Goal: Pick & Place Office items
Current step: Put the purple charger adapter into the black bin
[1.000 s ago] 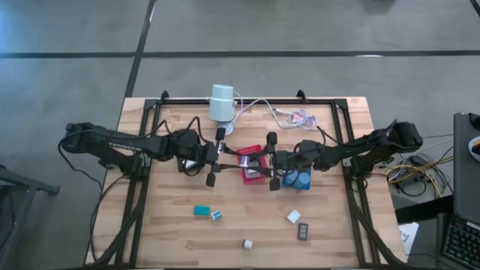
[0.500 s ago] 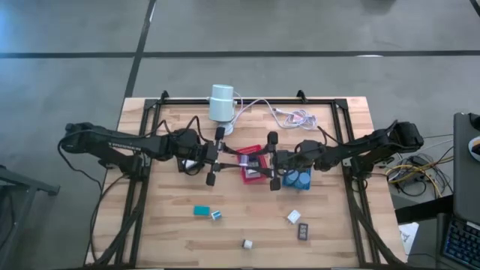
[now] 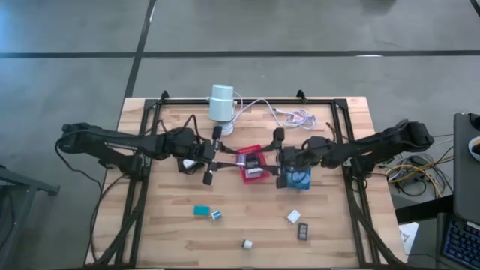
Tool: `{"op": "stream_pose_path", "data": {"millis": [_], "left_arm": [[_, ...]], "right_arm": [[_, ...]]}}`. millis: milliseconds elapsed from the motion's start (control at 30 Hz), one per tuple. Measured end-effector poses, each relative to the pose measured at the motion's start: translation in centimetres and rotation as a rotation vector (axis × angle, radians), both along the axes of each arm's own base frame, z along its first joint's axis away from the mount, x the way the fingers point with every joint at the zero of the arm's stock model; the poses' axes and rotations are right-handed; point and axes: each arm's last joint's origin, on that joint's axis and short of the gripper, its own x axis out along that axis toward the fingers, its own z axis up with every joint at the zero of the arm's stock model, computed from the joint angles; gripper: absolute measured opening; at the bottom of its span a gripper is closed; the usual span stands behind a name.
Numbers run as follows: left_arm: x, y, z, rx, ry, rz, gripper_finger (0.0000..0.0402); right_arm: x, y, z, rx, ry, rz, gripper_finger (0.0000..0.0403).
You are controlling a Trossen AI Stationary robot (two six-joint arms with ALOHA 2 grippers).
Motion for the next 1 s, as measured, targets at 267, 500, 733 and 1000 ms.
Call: {"op": "stream_pose_path", "data": {"millis": [267, 500, 733, 1000], "left_arm": [[-4.3, 0.1, 3.2, -0.018, -0.036, 0.002, 0.0124], [-7.6, 0.1, 3.8, -0.021, 0.010, -0.002, 0.0125], [-10.1, 0.2, 2.2, -0.025, -0.004, -0.001, 0.0125], [-12.4, 0.5, -0.9, -0.040, -0.027, 0.022, 0.0125]], "right_arm": [[-4.2, -0.6, 2.7, -0.016, 0.048, 0.003, 0.0181], [-8.0, -1.1, 3.3, 0.018, 0.025, 0.008, 0.0126], [-11.0, -1.6, 0.0, 0.016, 0.010, -0.014, 0.0056], [-13.0, -1.8, -3.9, 0.048, -0.069, -0.016, 0.0010]]}}
